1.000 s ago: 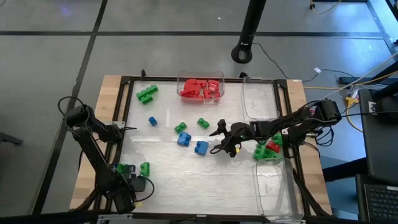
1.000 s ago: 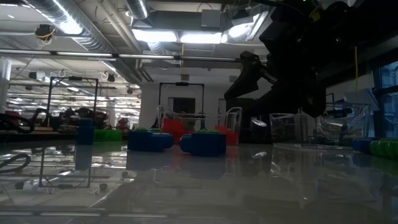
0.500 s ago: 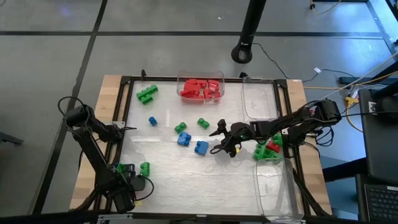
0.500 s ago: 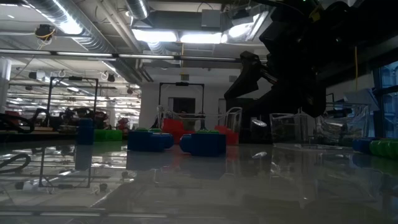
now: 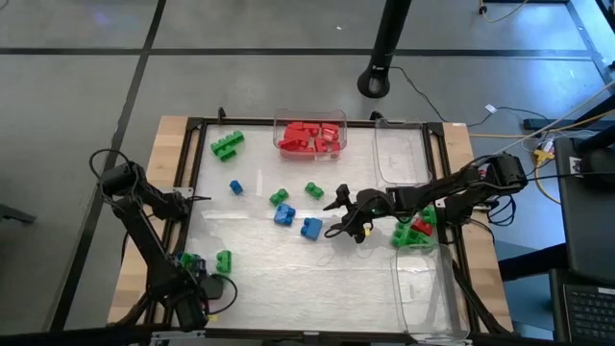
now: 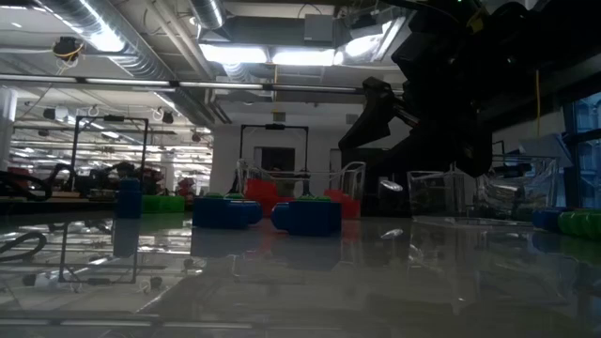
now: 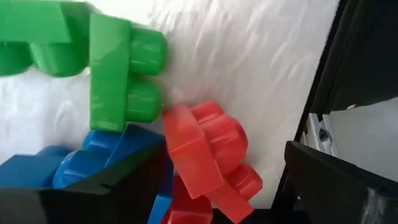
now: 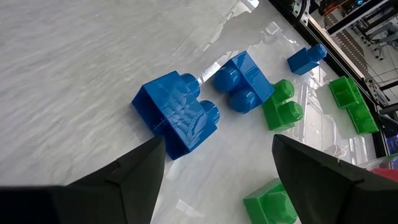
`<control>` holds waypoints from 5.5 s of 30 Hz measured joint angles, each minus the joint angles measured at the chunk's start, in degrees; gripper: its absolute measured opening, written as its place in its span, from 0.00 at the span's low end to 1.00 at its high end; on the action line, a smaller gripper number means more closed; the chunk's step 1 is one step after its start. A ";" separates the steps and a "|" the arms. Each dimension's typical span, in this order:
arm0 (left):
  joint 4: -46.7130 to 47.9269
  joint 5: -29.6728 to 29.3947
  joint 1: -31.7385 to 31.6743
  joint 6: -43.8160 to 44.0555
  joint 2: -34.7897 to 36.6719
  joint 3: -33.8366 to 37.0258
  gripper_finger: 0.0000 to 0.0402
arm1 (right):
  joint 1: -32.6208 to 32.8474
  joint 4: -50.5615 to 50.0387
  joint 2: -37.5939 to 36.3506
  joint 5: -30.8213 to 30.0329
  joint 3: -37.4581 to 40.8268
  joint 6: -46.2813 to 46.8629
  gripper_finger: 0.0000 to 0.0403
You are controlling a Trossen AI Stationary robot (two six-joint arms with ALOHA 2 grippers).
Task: Sort blocks
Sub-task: Put the red game piece into the top left transparent bin
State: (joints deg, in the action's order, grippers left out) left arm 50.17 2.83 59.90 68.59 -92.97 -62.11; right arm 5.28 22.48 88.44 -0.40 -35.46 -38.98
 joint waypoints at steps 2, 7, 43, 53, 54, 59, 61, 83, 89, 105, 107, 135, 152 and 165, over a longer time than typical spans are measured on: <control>-0.05 0.00 0.00 0.49 0.01 0.00 0.79 | 0.00 -0.01 0.00 0.00 0.00 0.01 0.73; -0.09 -0.31 0.00 1.08 -0.03 0.00 0.79 | 0.00 -0.02 0.00 0.00 0.00 0.08 0.73; -1.07 -9.46 1.63 1.49 -0.52 -0.02 0.79 | 0.00 -0.07 0.00 0.00 0.00 0.15 0.73; -1.68 -9.33 4.07 2.55 -0.52 -0.02 0.79 | 0.00 1.08 2.58 -0.02 -0.05 0.13 0.73; -1.57 -9.42 4.02 3.16 -0.52 -0.02 0.79 | 0.00 1.04 2.62 -0.02 -0.07 0.14 0.73; -1.59 -9.55 3.92 3.93 -0.52 -0.02 0.79 | 0.00 1.51 2.62 -0.02 -0.07 0.13 0.73; -1.51 -9.55 4.00 3.22 -0.52 0.02 0.79 | 0.00 1.55 2.62 -0.02 -0.07 0.13 0.73; -3.27 -8.37 4.28 -1.15 -2.32 2.69 0.79 | -0.02 1.44 2.62 -0.02 -0.09 0.13 0.73; -3.28 -8.15 3.67 -1.03 -4.02 2.69 0.69 | -0.01 1.42 2.62 -0.02 -0.09 0.11 0.73; -3.88 -4.94 1.88 4.51 -4.09 2.69 0.40 | -0.01 1.44 2.62 -0.02 -0.11 0.11 0.73; -4.31 -4.77 1.49 4.86 -4.07 2.69 0.40 | -0.02 1.44 2.62 -0.02 -0.11 0.11 0.73; -6.72 -26.04 -22.21 -17.61 10.58 -3.58 0.41 | 0.02 -6.06 -4.02 3.04 -0.13 1.68 0.73; -23.50 -31.52 -53.97 -55.49 10.58 -3.57 0.42 | 0.02 -2.26 -1.13 2.49 -0.13 4.08 0.73; -42.10 -30.03 -75.59 -65.26 10.40 2.79 0.42 | 0.02 -0.07 0.83 2.40 -0.09 4.17 0.73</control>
State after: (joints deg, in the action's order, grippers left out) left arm 8.07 -27.20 -15.70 3.33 -82.56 -59.31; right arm 5.30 22.41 89.27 2.00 -35.55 -34.81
